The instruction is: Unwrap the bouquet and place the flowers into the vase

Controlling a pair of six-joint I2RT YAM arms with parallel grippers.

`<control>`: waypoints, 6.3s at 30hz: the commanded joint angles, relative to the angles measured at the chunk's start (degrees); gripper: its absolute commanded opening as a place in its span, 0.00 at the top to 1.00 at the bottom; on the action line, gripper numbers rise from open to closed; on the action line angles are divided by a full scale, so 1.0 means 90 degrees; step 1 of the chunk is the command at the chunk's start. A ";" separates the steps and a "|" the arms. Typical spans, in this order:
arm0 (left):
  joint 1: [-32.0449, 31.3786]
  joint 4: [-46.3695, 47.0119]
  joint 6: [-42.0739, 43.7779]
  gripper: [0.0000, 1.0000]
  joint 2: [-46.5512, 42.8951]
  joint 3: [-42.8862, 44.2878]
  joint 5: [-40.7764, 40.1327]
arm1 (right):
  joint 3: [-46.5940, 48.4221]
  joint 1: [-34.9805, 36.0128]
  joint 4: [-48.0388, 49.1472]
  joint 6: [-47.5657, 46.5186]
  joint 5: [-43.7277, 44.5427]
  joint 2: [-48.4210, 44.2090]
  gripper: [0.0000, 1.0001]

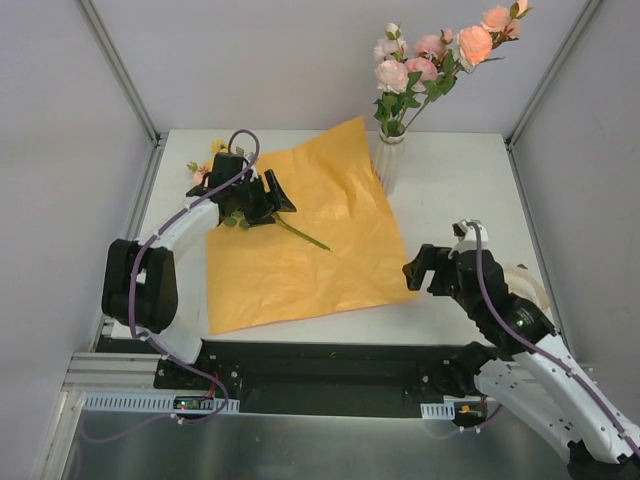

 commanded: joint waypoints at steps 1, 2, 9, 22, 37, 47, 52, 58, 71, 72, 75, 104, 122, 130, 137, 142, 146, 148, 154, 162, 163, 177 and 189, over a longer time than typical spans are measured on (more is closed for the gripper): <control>0.0090 0.0082 -0.1610 0.32 0.0626 0.0412 0.0102 | -0.0042 0.0003 -0.0558 0.0328 0.0517 -0.0580 0.07; 0.0091 0.0082 -0.2009 0.33 0.0782 0.0422 -0.0065 | -0.0022 0.0013 -0.0627 0.0347 0.0566 -0.0669 0.07; 0.0091 0.0092 -0.3214 0.30 0.1447 0.0636 -0.1228 | 0.0018 0.0013 -0.1233 0.0387 0.0956 -0.1430 0.07; 0.0091 0.0102 -0.3380 0.44 0.1984 0.0930 -0.1893 | -0.0168 0.0023 -0.1712 0.0758 0.1855 -0.2994 0.02; 0.0071 0.0102 -0.3429 0.63 0.2590 0.1242 -0.2000 | -0.0217 0.0023 -0.1722 0.0807 0.1836 -0.2877 0.02; 0.0022 0.0102 -0.3331 0.71 0.2844 0.1320 -0.2137 | -0.0207 0.0023 -0.1741 0.0807 0.1845 -0.2769 0.02; -0.0036 0.0121 -0.2980 0.96 0.2474 0.1457 -0.2204 | -0.0139 0.0013 -0.1819 0.0855 0.1836 -0.2691 0.02; -0.0066 0.0199 -0.2453 1.00 0.1469 0.1594 -0.1893 | -0.0081 0.0013 -0.1809 0.0865 0.1797 -0.2438 0.02; -0.0105 0.0863 -0.0296 1.00 -0.1168 0.0745 0.1395 | 0.0952 0.0023 0.0063 -0.0345 -0.0809 -0.0127 0.03; -0.0134 0.0893 0.0064 1.00 -0.1353 0.0715 0.1727 | 0.1158 0.0013 0.0153 -0.0413 -0.1207 0.0109 0.04; -0.0504 0.0912 0.0941 1.00 -0.1928 0.0433 0.2122 | 0.1949 0.0023 0.0446 -0.0628 -0.2007 0.1066 0.05; -0.2048 0.0893 0.2089 1.00 -0.2507 -0.0232 0.2307 | 0.3415 0.1204 0.3464 -0.0121 -0.1671 0.3617 0.25; -0.1921 0.0181 0.2275 0.57 -0.2478 -0.0057 0.1234 | 0.4303 0.1068 0.3289 -0.1202 -0.0879 0.3842 0.99; -0.1521 -0.0298 0.2089 0.37 -0.2400 0.0158 0.0617 | 0.4880 0.0435 0.3831 -0.2552 0.0644 0.3647 1.00; -0.1433 -0.0367 0.2050 0.36 -0.2449 0.0168 0.0627 | 0.5094 -0.0318 0.5738 -0.4094 0.0011 0.4154 1.00; -0.1433 -0.0406 0.2069 0.36 -0.2468 0.0197 0.0598 | 0.5378 -0.0953 0.6880 -0.4358 -0.0586 0.4906 1.00; -0.1433 -0.0445 0.2069 0.36 -0.2459 0.0217 0.0588 | 0.5495 -0.1129 0.7818 -0.4584 -0.0469 0.5471 1.00; -0.1433 -0.0464 0.2069 0.36 -0.2420 0.0227 0.0607 | 0.5612 -0.1265 0.8131 -0.4536 -0.0498 0.5638 1.00; -0.1433 -0.0581 0.2079 0.36 -0.2273 0.0315 0.0647 | 0.6218 -0.1520 0.8288 -0.4301 -0.0586 0.6273 0.99; -0.1433 -0.0640 0.2069 0.36 -0.2146 0.0364 0.0686 | 0.6258 -0.1598 0.8552 -0.4077 -0.0577 0.6596 1.00; -0.1433 -0.0640 0.2069 0.36 -0.2136 0.0364 0.0686 | 0.6132 -0.1598 0.8591 -0.4047 -0.0538 0.6586 1.00; -0.1433 -0.0640 0.2050 0.36 -0.2029 0.0364 0.0686 | 0.4804 -0.1598 0.9225 -0.3871 -0.0371 0.6284 1.00; -0.1423 -0.0660 0.1991 0.36 -0.1902 0.0364 0.0754 | 0.3563 -0.1637 0.9763 -0.3539 -0.0293 0.6030 0.99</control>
